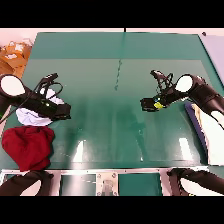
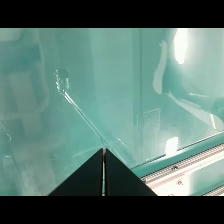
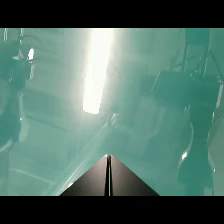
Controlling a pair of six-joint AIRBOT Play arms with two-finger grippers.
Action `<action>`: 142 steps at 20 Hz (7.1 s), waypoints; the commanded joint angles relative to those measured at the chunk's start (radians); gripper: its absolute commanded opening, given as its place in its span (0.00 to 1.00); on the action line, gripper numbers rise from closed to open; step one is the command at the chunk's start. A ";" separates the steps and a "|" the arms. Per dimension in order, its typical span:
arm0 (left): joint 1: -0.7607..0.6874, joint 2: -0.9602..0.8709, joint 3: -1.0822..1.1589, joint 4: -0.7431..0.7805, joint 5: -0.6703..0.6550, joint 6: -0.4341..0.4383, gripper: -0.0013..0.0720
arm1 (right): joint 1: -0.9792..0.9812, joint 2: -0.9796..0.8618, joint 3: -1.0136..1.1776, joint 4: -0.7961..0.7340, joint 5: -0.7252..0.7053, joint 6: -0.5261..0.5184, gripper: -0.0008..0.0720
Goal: Fold the shirts.
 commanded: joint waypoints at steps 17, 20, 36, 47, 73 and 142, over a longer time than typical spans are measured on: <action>0.000 0.001 0.000 0.091 0.195 0.000 0.42 | 0.001 0.000 0.000 0.000 -0.003 0.000 0.03; 0.000 0.000 0.000 0.423 0.231 -0.075 0.96 | 0.002 0.000 -0.001 0.000 -0.030 0.000 0.03; 0.250 -0.002 -0.386 0.565 0.613 -0.021 0.31 | 0.000 -0.003 -0.003 0.000 -0.122 0.000 0.03; -0.093 0.000 0.106 0.205 0.391 0.131 0.04 | -0.131 0.008 0.146 -0.004 0.039 0.000 0.03; -0.277 -0.423 -0.054 -0.520 0.462 0.365 0.99 | 0.048 -0.009 -0.348 0.252 -0.227 -0.031 0.60; 0.263 -0.231 -0.177 -0.488 0.558 0.532 0.04 | -0.420 0.042 0.112 0.108 -0.066 -0.020 0.02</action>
